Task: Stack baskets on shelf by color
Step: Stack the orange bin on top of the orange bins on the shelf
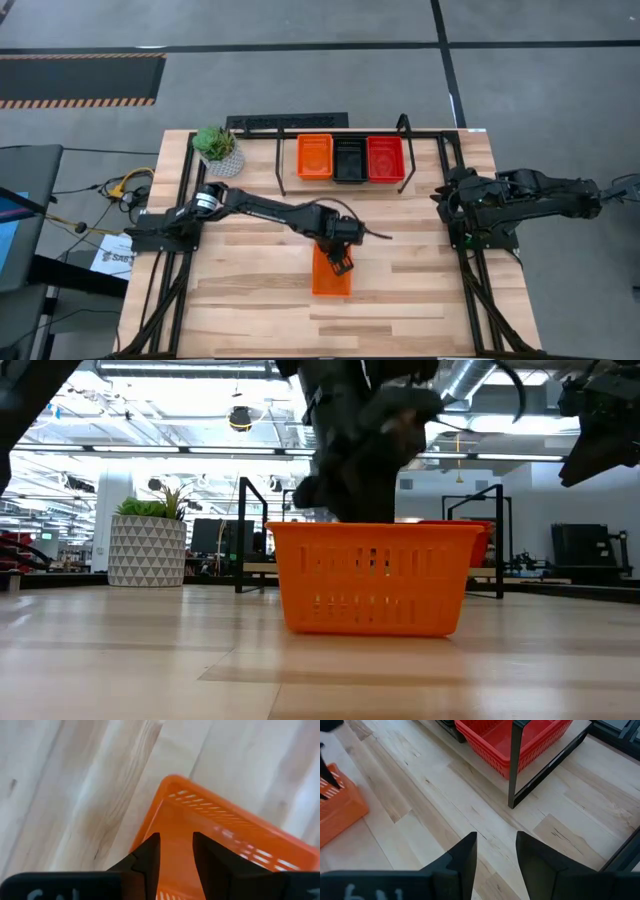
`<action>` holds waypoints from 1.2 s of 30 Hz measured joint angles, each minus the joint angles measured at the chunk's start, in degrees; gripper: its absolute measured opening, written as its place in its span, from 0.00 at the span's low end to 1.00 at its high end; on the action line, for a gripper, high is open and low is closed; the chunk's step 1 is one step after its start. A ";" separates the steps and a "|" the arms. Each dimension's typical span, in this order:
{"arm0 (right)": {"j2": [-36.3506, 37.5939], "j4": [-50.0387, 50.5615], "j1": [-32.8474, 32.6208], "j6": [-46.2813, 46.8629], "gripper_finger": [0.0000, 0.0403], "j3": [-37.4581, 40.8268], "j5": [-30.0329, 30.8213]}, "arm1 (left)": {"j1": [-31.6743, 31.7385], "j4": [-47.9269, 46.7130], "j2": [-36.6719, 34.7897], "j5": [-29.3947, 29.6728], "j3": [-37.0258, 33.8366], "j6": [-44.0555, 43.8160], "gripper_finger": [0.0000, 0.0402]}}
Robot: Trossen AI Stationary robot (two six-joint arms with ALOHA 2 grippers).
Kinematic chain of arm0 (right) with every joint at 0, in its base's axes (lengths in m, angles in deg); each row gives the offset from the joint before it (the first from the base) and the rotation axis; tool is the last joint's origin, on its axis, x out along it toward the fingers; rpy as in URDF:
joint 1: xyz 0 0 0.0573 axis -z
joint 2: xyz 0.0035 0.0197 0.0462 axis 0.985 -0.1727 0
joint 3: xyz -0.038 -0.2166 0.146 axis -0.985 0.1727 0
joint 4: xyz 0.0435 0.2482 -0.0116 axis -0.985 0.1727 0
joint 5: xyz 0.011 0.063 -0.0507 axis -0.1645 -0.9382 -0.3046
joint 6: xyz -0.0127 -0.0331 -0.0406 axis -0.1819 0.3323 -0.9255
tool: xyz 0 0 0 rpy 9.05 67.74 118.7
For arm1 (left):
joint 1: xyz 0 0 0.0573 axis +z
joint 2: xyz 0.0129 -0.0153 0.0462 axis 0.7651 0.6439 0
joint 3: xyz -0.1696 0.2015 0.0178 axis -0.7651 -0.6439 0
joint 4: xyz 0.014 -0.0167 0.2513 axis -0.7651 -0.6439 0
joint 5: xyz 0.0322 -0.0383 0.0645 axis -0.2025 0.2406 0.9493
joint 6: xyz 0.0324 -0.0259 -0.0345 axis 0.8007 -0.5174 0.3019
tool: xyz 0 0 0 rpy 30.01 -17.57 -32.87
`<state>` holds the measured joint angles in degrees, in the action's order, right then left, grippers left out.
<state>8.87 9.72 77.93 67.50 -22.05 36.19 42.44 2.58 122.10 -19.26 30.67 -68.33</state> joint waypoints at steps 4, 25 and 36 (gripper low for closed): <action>-0.02 0.00 0.00 0.00 0.40 0.00 0.00 | 1.05 -3.35 -0.51 -1.61 4.01 2.98 0.25; -0.02 0.00 0.00 0.00 0.40 0.00 0.02 | 2.88 -5.56 -0.20 -1.65 1.14 19.68 0.25; -0.01 0.00 0.02 0.01 0.40 0.00 0.04 | 2.96 -5.40 -0.20 -0.83 0.76 22.58 0.16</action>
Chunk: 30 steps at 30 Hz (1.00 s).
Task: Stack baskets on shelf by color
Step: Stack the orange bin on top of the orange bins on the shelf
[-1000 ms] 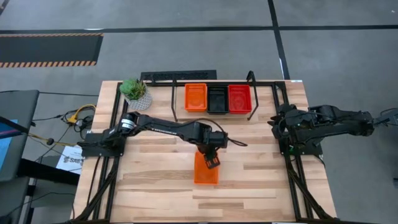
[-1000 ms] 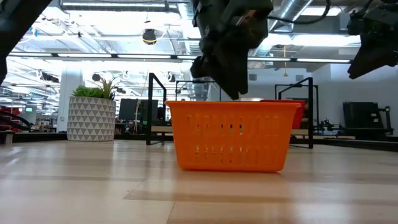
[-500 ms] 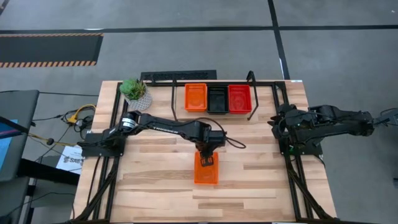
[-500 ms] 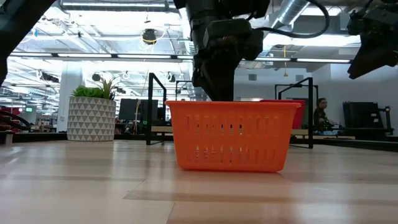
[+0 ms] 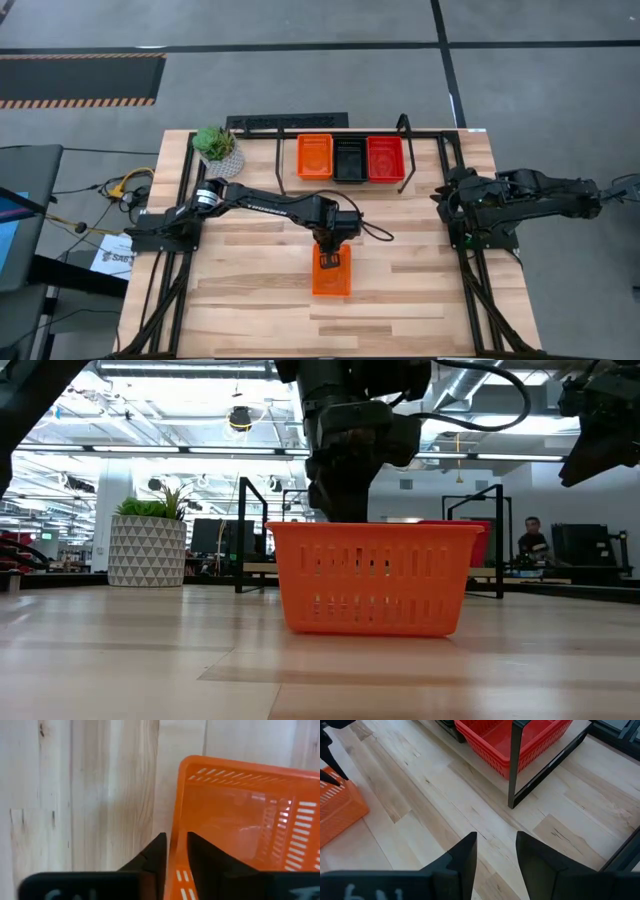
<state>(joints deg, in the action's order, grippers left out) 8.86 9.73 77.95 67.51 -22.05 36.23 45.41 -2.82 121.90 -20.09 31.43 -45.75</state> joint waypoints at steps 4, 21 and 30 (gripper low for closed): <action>0.00 0.00 -0.02 0.01 0.40 0.00 0.00 | -0.20 0.59 0.00 1.11 0.00 2.27 0.06; 0.01 0.00 0.00 0.02 0.40 0.00 -0.01 | -0.68 1.81 0.00 2.95 0.00 3.78 0.32; 0.00 0.02 -0.02 0.03 0.40 0.00 -0.01 | -1.01 1.86 1.29 2.79 -0.06 3.96 0.33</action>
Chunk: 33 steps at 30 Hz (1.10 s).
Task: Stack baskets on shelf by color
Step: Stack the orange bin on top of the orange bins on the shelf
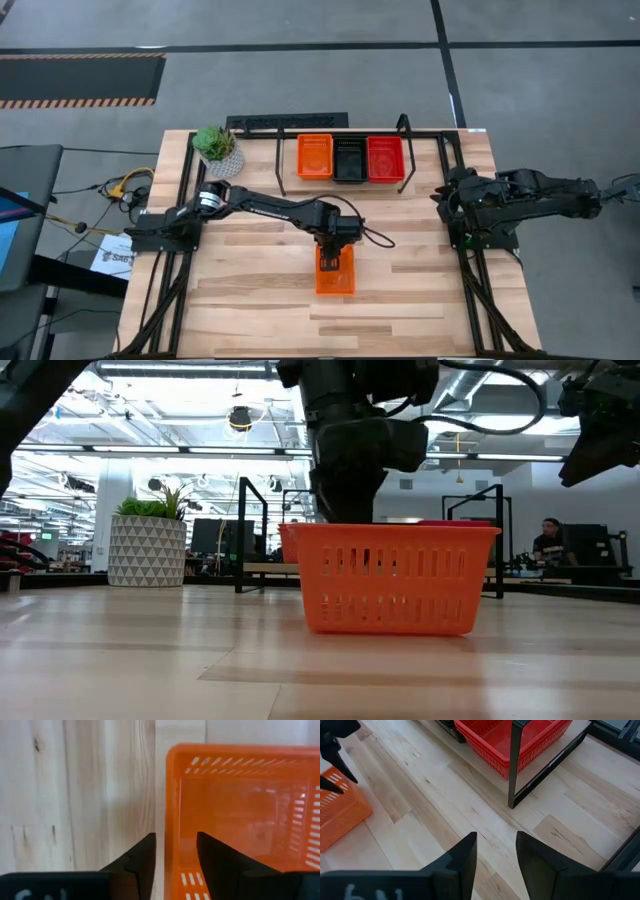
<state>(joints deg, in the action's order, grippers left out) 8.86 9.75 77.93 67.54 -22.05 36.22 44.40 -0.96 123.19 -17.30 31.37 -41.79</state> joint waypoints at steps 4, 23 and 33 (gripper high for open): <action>0.02 0.00 0.01 0.02 0.40 0.00 -0.01 | 0.02 0.91 0.53 0.09 0.14 -0.61 0.24; 0.01 -0.02 0.02 0.00 0.40 0.00 -0.01 | 1.12 -6.33 1.46 -3.62 6.70 1.10 0.00; 0.01 -0.06 0.02 0.42 0.40 0.00 0.06 | 7.86 -26.30 1.40 -2.75 24.99 9.88 0.00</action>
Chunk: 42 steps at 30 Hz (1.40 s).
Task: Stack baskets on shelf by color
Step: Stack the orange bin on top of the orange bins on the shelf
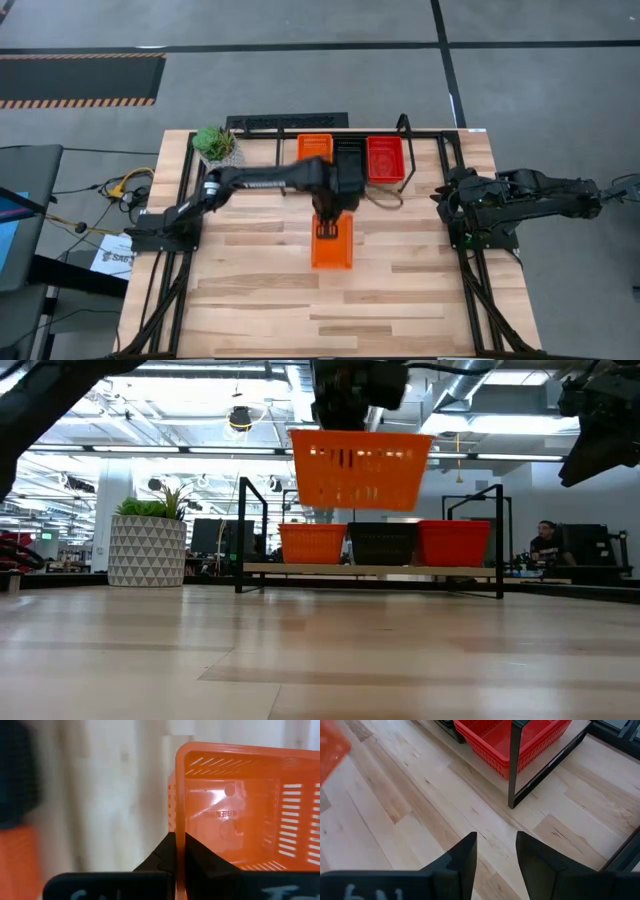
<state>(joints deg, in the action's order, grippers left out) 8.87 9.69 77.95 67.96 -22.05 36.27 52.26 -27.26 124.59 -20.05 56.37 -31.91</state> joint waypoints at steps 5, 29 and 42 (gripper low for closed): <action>-0.02 0.02 0.00 0.02 0.40 0.00 0.02 | 4.97 -1.75 -2.84 3.53 2.08 3.29 0.00; -0.02 -0.03 0.00 0.13 0.40 0.00 0.08 | 26.94 3.50 -5.20 12.16 3.48 25.39 0.00; -0.01 0.01 -0.01 1.44 0.40 0.00 1.66 | 29.52 7.19 -3.67 10.15 3.27 33.50 0.00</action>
<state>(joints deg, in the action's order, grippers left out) 8.86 9.70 77.93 69.40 -22.05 37.93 81.77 -20.08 120.92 -9.90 59.64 1.59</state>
